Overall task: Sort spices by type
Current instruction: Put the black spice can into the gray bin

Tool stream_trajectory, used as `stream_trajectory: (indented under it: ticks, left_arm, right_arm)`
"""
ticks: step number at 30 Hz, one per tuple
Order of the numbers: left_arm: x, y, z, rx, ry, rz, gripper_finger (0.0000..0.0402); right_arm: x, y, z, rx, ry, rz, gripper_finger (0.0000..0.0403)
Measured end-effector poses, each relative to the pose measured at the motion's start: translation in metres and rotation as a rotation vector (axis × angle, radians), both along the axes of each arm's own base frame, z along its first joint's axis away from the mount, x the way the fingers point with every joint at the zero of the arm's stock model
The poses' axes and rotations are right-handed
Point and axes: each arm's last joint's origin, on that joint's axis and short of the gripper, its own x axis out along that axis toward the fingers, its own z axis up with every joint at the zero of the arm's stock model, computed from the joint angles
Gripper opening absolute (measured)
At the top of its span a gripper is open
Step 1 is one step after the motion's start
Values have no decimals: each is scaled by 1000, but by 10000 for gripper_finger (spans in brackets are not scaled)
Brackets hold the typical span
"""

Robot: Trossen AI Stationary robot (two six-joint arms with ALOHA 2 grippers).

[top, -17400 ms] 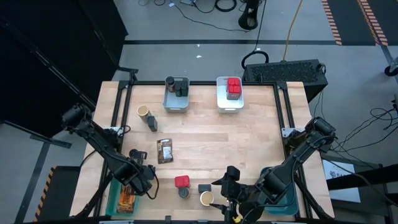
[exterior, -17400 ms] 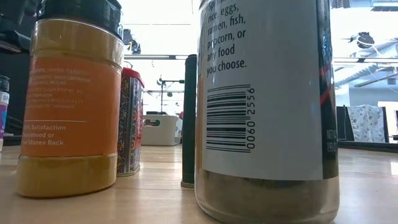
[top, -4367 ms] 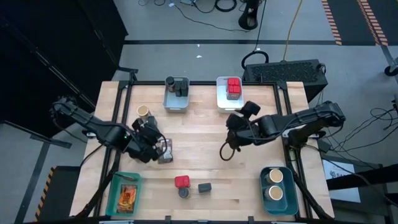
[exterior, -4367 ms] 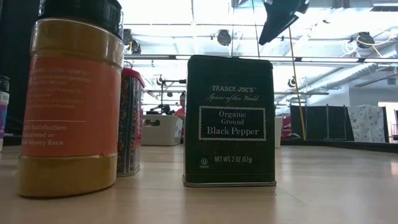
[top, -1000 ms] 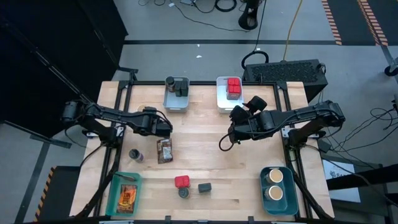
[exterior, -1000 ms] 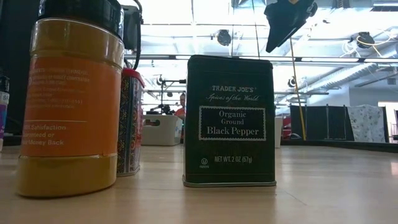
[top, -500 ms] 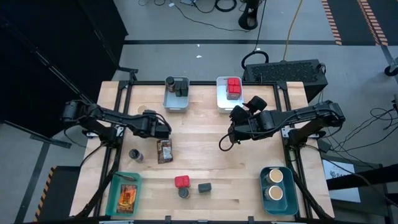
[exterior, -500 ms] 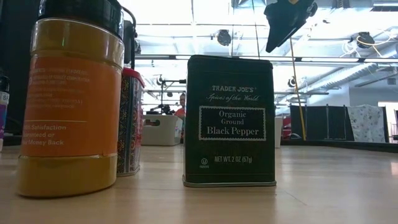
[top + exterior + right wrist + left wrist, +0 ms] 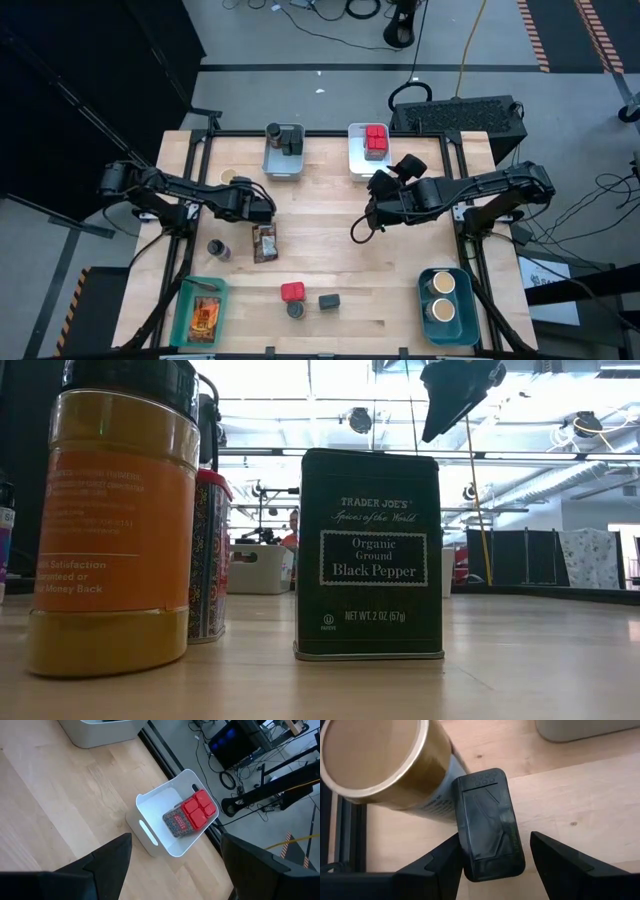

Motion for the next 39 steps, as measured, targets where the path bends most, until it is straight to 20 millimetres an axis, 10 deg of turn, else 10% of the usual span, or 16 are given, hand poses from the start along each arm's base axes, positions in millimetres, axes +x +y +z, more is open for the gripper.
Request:
stream_trajectory:
  ticks: [27, 39]
  left_arm:
    - [0, -1, 0, 19, 12, -31, 135]
    - [11, -34, 15, -12, 44, -324, 135]
  right_arm:
    - [0, 0, 0, 3, 4, 3, 286]
    - [9, 3, -5, -29, 12, 103, 286]
